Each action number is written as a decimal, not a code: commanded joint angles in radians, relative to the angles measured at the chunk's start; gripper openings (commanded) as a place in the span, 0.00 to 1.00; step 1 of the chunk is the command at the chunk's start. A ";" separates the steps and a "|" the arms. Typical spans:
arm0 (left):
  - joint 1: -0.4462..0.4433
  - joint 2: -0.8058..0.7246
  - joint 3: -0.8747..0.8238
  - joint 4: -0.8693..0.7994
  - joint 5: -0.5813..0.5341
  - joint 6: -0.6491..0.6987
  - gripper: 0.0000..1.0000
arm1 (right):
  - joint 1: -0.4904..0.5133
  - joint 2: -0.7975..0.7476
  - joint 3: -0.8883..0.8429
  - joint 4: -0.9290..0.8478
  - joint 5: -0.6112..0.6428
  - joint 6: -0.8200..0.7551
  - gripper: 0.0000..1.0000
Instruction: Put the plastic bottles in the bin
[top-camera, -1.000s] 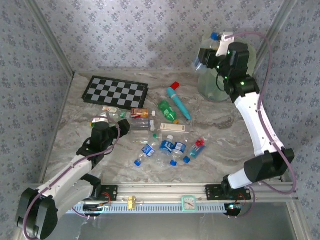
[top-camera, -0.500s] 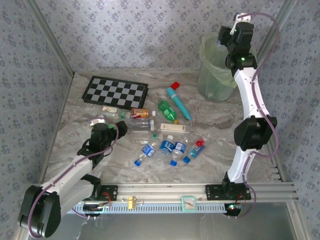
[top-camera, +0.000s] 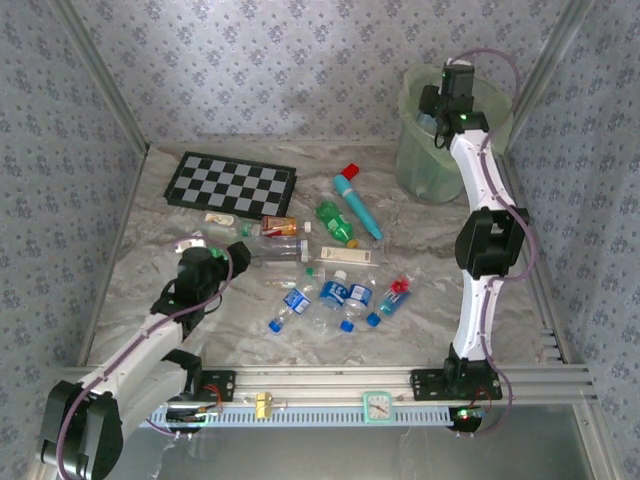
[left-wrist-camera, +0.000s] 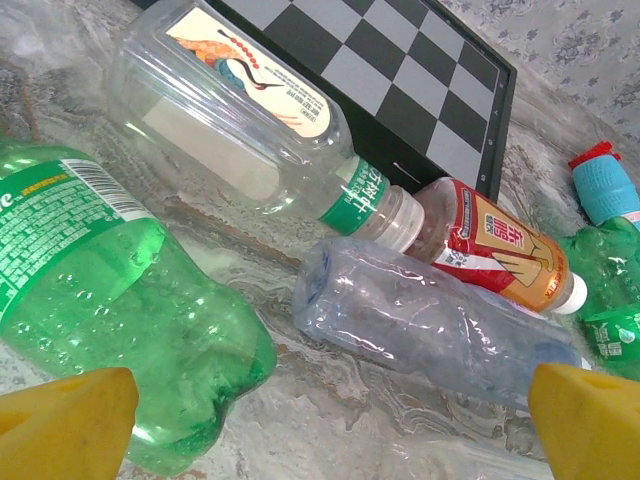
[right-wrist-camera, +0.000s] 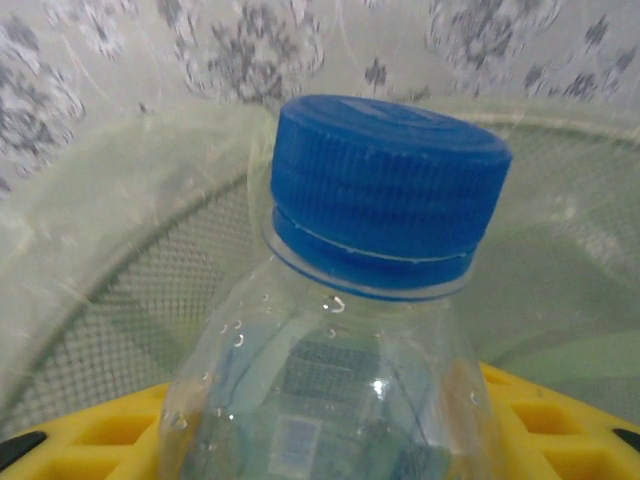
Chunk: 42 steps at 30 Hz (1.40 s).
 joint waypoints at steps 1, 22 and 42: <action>0.008 -0.030 0.000 -0.022 -0.009 -0.013 1.00 | 0.005 0.009 0.047 -0.033 0.023 0.027 0.61; 0.028 -0.099 0.025 -0.107 0.002 -0.113 1.00 | 0.131 -0.282 -0.039 -0.084 0.042 -0.106 1.00; 0.137 0.235 0.329 -0.381 -0.035 -0.394 1.00 | 0.493 -0.786 -0.903 0.041 0.028 -0.004 1.00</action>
